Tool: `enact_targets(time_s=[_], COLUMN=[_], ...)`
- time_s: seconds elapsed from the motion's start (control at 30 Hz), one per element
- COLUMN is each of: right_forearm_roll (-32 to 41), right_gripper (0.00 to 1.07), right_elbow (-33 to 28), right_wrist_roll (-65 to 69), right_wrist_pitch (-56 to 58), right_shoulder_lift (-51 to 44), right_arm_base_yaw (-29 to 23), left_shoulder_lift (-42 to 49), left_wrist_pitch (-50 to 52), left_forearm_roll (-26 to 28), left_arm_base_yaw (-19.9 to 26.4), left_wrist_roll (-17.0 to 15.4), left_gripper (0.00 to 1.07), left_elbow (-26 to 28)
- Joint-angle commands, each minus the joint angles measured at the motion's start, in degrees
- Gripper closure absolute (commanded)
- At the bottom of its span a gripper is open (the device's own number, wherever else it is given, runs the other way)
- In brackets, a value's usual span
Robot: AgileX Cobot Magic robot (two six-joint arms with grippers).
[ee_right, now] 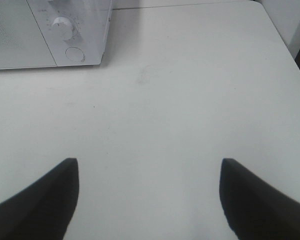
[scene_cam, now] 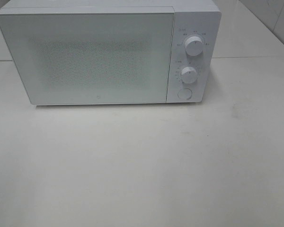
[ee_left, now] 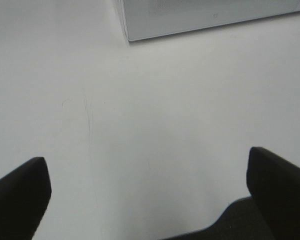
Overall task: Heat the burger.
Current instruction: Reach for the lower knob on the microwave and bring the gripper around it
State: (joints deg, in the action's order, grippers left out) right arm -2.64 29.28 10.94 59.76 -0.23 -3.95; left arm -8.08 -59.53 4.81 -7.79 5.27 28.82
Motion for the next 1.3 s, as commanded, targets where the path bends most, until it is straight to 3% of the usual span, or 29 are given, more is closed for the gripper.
enact_targets(time_s=[0.03,0.1,0.27,0.63,0.87,1.3], right_forearm_roll=[0.06,0.06,0.06,0.06,0.06,0.06], right_gripper=[0.32,0.32,0.32,0.32,0.32,0.32], right_elbow=[-0.06,-0.06,-0.06,-0.06,-0.06,-0.06], right_wrist_roll=[0.0,0.0,0.0,0.0,0.0,0.0], right_wrist_pitch=[-0.23,-0.23,-0.23,-0.23,-0.23,-0.23], right_shoulder_lift=[-1.43,-1.43,-1.43,-1.43,-1.43,-1.43], right_arm_base_yaw=[0.46,0.46,0.46,0.46,0.46,0.46], left_shoulder_lift=[2.46,5.39,9.74,9.63,9.68,9.8], left_wrist_pitch=[-0.06,0.0,0.06,0.06,0.06,0.06], left_forearm_roll=[0.46,-0.17,-1.09,-0.34,-0.34,-0.34], left_arm_base_yaw=[0.11,0.11,0.11,0.23,8.42,8.54], left_wrist_roll=[-1.95,-3.38,-3.38,-3.38,-3.38,-3.38], left_gripper=[0.06,0.06,0.06,0.06,0.06,0.06], left_elbow=[-0.11,-0.17,-0.17,-0.23,-0.23,-0.23])
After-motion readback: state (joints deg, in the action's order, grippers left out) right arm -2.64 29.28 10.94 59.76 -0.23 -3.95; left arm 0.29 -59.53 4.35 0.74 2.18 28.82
